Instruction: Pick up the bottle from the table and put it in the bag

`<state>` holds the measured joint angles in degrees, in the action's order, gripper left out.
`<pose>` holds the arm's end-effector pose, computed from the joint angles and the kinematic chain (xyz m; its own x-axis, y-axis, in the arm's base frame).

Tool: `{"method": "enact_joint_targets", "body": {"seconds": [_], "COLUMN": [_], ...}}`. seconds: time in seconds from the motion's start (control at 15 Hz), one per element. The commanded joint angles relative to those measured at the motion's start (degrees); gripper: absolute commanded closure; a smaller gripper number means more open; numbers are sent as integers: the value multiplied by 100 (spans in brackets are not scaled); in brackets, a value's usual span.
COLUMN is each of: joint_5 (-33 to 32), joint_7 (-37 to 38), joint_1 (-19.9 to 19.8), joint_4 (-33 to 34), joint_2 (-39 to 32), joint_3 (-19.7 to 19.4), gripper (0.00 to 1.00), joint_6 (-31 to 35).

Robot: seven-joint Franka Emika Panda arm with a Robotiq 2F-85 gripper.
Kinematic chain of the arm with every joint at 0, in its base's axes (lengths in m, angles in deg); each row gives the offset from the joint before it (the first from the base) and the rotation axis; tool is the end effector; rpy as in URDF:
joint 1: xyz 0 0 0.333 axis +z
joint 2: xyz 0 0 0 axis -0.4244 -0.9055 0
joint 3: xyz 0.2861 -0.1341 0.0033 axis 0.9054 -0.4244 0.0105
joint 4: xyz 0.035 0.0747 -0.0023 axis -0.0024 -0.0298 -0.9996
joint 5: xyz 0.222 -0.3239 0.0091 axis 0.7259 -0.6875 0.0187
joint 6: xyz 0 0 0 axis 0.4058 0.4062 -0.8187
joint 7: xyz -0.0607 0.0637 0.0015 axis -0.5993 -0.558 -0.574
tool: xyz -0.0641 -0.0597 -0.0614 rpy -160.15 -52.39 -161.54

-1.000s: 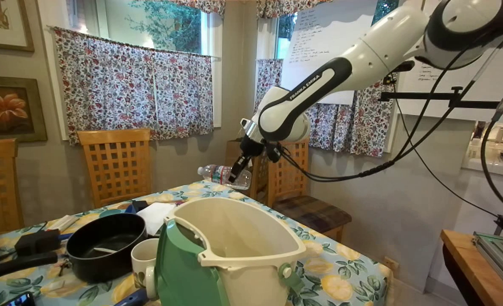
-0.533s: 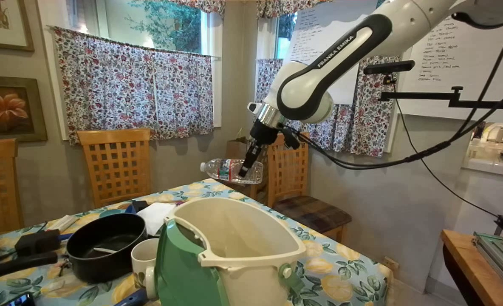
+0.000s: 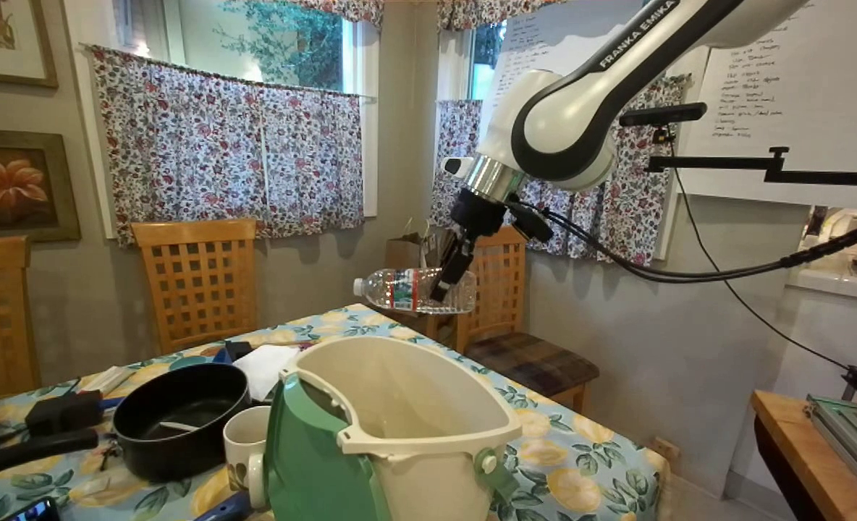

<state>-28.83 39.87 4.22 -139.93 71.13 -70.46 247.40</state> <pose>0.6072 -0.0443 0.3067 0.8433 0.3646 0.3949 0.3766 -0.9250 0.0499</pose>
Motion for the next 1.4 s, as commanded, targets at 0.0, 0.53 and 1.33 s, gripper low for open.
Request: {"method": "enact_joint_targets", "body": {"seconds": [0.0, 0.53, 1.33], "joint_5": [611, 947, 1844], "joint_7": [-383, -111, -32], "joint_1": [205, 1050, 1420], "joint_4": [-311, 186, -54], "joint_2": [467, 351, 56], "joint_3": [57, -242, -138], "gripper": [88, 88, 32], "joint_6": [-190, -959, -778]}}
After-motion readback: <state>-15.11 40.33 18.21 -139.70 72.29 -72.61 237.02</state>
